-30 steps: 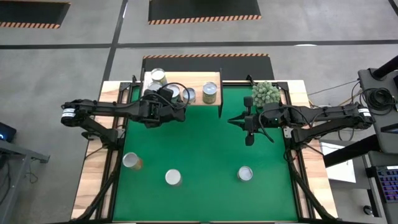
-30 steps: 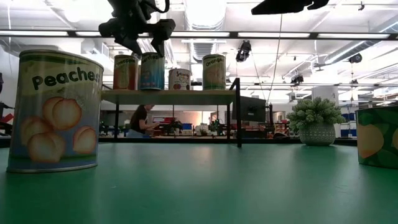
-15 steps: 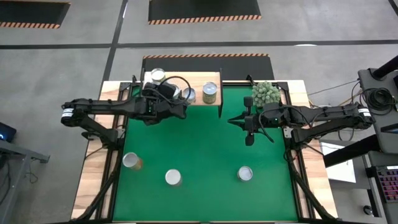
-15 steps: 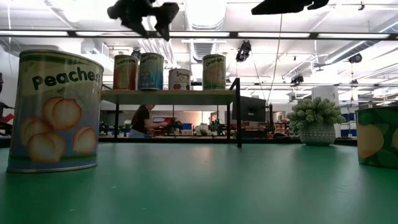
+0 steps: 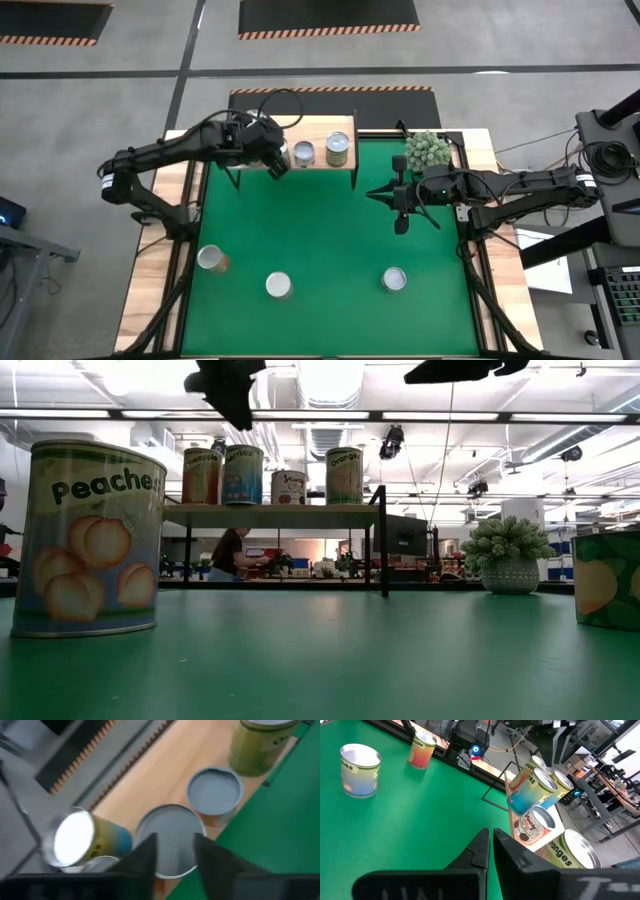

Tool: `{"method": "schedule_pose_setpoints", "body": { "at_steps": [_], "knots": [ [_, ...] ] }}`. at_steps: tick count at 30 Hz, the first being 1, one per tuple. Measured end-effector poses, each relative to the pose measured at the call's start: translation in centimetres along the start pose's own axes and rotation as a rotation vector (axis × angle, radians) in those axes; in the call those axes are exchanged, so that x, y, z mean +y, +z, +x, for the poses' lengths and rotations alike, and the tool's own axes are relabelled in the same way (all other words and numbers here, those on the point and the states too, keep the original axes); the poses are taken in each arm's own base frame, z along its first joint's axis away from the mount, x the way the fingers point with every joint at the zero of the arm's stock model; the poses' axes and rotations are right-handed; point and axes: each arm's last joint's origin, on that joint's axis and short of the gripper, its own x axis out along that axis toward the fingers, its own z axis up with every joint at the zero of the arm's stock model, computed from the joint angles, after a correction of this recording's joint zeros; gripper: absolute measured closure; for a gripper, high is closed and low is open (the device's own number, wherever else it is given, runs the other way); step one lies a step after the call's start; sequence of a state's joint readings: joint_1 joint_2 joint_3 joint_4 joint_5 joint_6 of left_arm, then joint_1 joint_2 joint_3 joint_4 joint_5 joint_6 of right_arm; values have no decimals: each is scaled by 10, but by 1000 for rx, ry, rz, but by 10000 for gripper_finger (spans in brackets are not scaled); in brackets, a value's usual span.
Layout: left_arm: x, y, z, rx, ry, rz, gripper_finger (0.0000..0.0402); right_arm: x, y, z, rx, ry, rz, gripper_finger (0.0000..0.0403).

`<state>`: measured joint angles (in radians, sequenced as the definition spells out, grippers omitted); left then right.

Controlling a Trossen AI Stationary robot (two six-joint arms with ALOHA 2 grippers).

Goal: Pick and place cans onto a shelf
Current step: Put the canned cherries on the shelf

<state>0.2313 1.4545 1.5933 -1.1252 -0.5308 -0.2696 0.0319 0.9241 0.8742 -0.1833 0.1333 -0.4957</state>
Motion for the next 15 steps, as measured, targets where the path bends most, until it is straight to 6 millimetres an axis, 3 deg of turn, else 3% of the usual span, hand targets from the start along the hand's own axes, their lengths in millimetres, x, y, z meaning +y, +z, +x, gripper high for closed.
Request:
{"method": "schedule_pose_setpoints", "body": {
  "at_steps": [3,9,15],
  "knots": [
    [1,0,8,24,-23,-13,383,0,0,0,0,0,-1,390],
    [-3,1,18,42,-18,11,371,0,0,0,1,1,-2,390],
    [-6,2,27,45,60,26,397,0,0,0,2,1,-3,390]
  ]
}}
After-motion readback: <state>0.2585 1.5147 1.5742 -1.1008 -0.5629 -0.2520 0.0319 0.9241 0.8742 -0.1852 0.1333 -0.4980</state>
